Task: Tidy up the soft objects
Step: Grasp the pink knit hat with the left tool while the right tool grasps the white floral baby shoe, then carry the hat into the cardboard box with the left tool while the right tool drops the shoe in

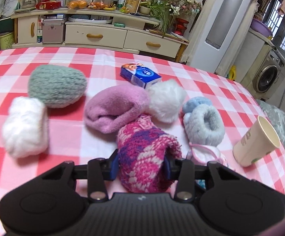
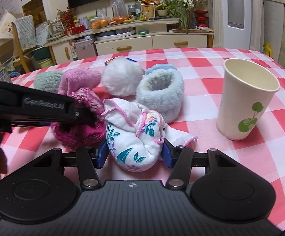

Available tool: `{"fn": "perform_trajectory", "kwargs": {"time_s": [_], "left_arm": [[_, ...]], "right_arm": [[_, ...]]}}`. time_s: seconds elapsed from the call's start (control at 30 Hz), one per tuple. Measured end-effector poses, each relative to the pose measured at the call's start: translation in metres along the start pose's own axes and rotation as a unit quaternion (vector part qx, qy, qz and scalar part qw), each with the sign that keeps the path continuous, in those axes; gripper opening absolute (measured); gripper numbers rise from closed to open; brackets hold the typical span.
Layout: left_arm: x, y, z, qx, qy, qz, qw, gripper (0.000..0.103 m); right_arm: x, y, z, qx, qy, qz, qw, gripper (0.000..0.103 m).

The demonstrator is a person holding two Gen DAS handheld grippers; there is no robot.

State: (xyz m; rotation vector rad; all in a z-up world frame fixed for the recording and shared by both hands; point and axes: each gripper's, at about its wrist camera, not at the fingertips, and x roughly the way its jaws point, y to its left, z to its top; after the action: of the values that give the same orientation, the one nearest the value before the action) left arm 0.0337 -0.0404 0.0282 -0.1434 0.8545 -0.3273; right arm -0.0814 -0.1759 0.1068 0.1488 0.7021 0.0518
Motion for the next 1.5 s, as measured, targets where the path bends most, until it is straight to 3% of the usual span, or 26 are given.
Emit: {"fn": "perform_trajectory", "kwargs": {"time_s": [0.63, 1.2, 1.5], "left_arm": [[-0.042, 0.041, -0.014, -0.034, -0.003, -0.018, 0.9993, 0.04], [-0.089, 0.068, -0.004, -0.053, -0.051, -0.048, 0.9962, 0.04], [-0.121, 0.088, 0.01, -0.061, -0.105, -0.047, 0.9915, 0.04]], "right_arm": [[-0.005, 0.0, -0.007, 0.017, -0.004, 0.049, 0.999, 0.067], [-0.013, 0.006, 0.001, 0.1, -0.017, 0.086, 0.991, 0.067], [-0.025, 0.039, 0.018, 0.075, -0.033, 0.106, 0.991, 0.067]]}}
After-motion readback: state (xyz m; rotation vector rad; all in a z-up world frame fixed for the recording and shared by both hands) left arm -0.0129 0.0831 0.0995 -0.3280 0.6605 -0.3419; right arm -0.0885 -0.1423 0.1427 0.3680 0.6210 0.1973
